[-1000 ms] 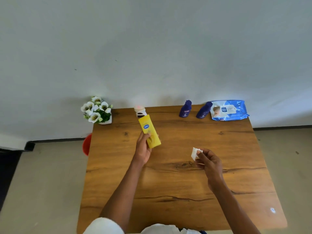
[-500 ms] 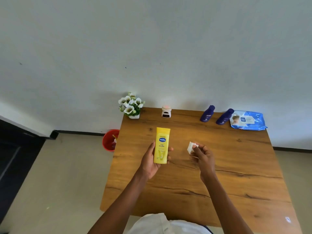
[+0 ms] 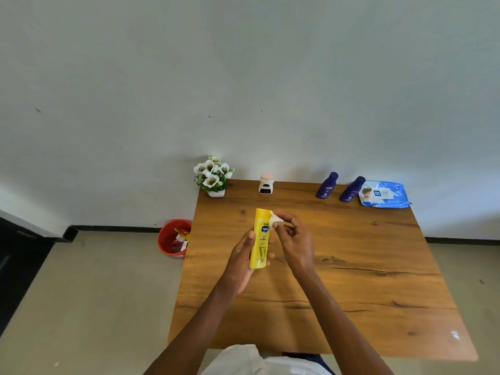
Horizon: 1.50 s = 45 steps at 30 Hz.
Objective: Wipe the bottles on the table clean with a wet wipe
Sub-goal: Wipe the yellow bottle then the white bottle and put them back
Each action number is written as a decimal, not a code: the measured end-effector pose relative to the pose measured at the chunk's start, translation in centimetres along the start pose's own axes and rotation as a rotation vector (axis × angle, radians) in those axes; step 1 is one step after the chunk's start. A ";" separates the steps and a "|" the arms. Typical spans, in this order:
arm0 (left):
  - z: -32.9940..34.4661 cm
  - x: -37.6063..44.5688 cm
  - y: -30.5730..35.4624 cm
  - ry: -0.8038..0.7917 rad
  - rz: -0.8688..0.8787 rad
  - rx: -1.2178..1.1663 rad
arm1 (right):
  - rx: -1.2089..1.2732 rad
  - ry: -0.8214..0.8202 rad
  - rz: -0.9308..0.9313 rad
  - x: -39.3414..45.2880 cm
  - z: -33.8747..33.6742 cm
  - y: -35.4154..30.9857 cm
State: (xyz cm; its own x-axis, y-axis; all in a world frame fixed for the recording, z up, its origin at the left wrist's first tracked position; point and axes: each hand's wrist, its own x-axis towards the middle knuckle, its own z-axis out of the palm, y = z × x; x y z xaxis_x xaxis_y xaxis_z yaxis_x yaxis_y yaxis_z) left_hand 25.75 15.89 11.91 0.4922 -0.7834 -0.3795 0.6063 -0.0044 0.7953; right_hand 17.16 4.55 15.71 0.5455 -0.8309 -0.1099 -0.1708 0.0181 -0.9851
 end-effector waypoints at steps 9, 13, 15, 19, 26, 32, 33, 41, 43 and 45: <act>0.4 -0.4 0.7 0.007 0.064 0.147 | -0.084 0.104 -0.024 -1.1 1.5 -1.2; 0.9 -0.7 1.2 0.018 0.151 0.253 | -0.154 0.138 -0.105 -1.4 1.9 -0.9; 1.2 -0.7 1.4 0.032 0.179 0.277 | -0.142 0.141 -0.112 -1.5 1.9 -0.8; 1.0 -0.3 1.7 0.065 0.191 0.319 | -0.133 0.098 -0.168 -1.6 1.4 -1.3; 0.5 0.3 1.9 0.097 0.050 0.219 | 0.069 0.044 -0.090 -1.2 0.1 -0.9; 0.7 0.3 2.1 0.054 -0.012 0.081 | -0.026 0.221 -0.059 0.4 -1.0 -1.1; 0.8 0.3 2.1 0.049 -0.021 0.076 | -0.090 0.210 -0.112 0.5 -1.0 -1.3; 0.9 0.1 1.6 0.068 0.032 0.147 | -0.706 0.085 -0.630 0.9 0.4 -1.9; 0.9 -0.1 1.6 0.057 0.052 0.185 | -0.760 0.079 -0.682 0.9 0.7 -2.0; 0.9 -0.1 1.6 0.063 0.059 0.194 | -0.792 0.064 -0.707 1.0 1.0 -2.1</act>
State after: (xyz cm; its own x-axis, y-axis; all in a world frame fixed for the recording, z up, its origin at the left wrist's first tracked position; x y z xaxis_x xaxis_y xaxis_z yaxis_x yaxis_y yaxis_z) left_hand 26.08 15.41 13.68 0.5655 -0.7453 -0.3533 0.4460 -0.0840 0.8911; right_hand 18.88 4.19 17.53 0.6896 -0.5388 0.4839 -0.3298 -0.8285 -0.4525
